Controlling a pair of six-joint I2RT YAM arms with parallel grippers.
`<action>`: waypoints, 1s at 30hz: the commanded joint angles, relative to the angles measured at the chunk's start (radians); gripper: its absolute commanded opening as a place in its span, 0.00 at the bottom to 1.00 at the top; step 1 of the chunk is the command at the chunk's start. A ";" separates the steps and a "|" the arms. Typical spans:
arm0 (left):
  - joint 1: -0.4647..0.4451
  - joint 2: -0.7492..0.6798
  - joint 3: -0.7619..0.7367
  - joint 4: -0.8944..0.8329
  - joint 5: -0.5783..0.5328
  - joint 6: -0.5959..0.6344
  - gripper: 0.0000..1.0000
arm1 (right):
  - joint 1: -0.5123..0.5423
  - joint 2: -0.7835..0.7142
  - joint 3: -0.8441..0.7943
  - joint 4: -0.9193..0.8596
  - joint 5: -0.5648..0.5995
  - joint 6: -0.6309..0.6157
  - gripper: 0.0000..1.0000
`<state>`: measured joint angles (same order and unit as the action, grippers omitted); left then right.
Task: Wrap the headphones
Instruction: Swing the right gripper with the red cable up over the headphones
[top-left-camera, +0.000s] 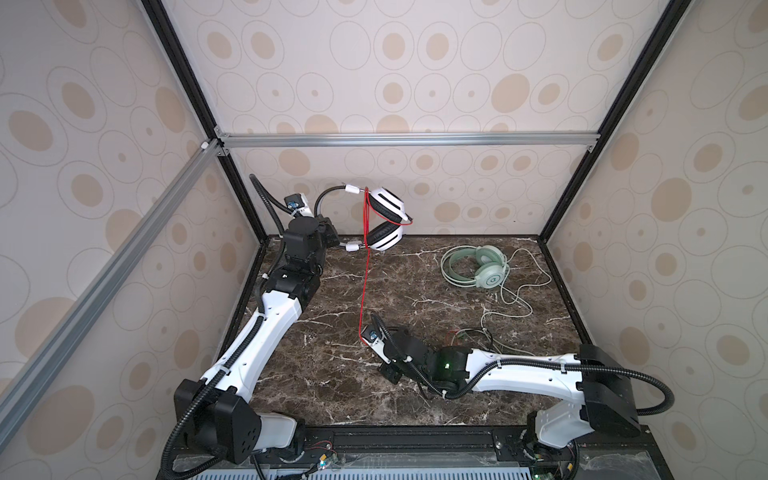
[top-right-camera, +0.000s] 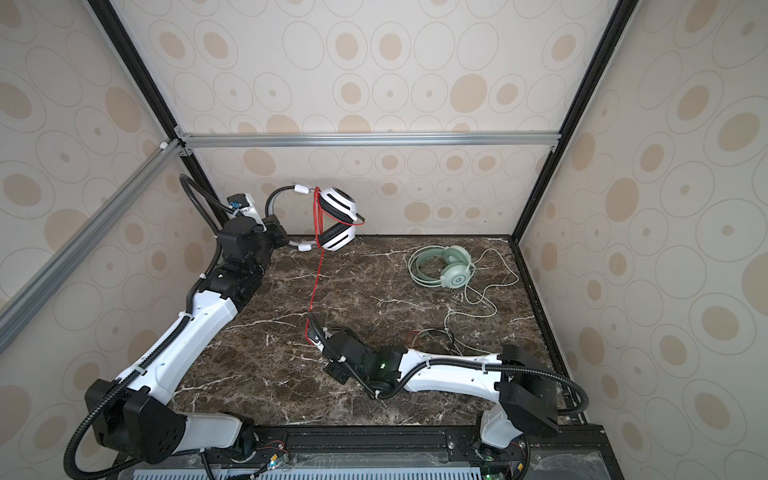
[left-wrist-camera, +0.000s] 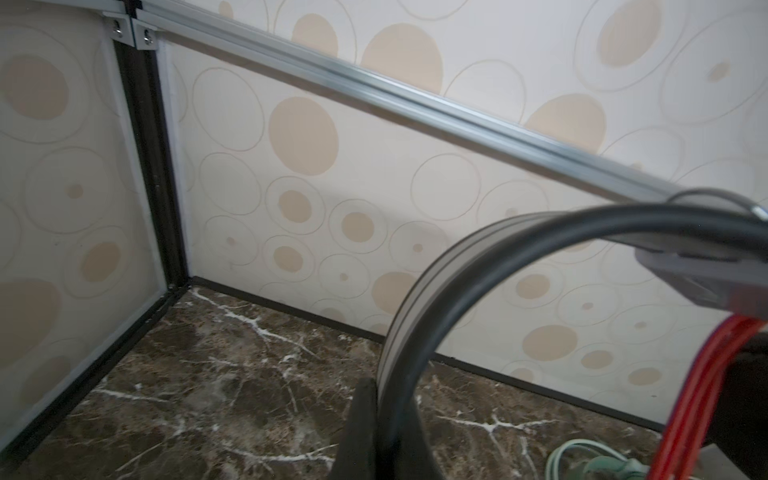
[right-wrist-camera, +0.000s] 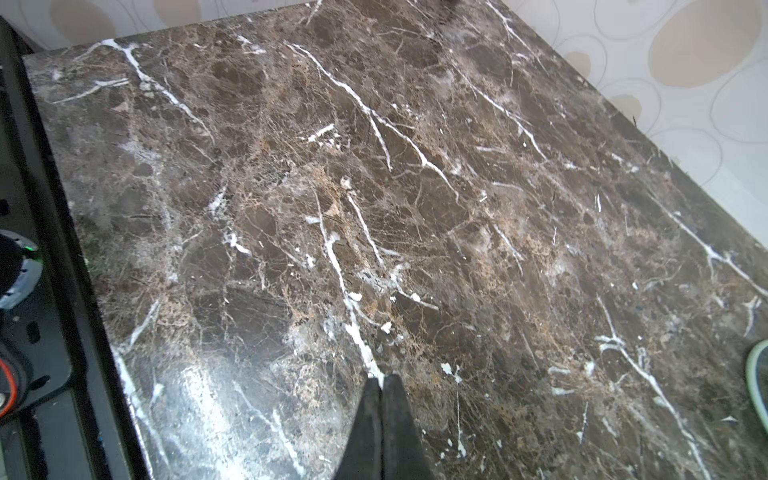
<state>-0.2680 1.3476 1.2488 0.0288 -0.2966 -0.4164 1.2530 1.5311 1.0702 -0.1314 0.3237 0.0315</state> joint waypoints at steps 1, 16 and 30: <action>0.012 -0.042 -0.044 0.109 -0.141 0.108 0.00 | 0.015 -0.039 0.052 -0.149 0.036 -0.064 0.00; -0.028 -0.124 -0.212 -0.031 -0.068 0.437 0.00 | -0.154 -0.116 0.352 -0.474 0.056 -0.308 0.00; -0.076 -0.230 -0.247 -0.257 0.255 0.472 0.00 | -0.380 -0.056 0.583 -0.587 0.004 -0.434 0.00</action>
<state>-0.3302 1.1538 0.9504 -0.2035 -0.1371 0.0608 0.9119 1.4513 1.6073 -0.6693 0.3534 -0.3656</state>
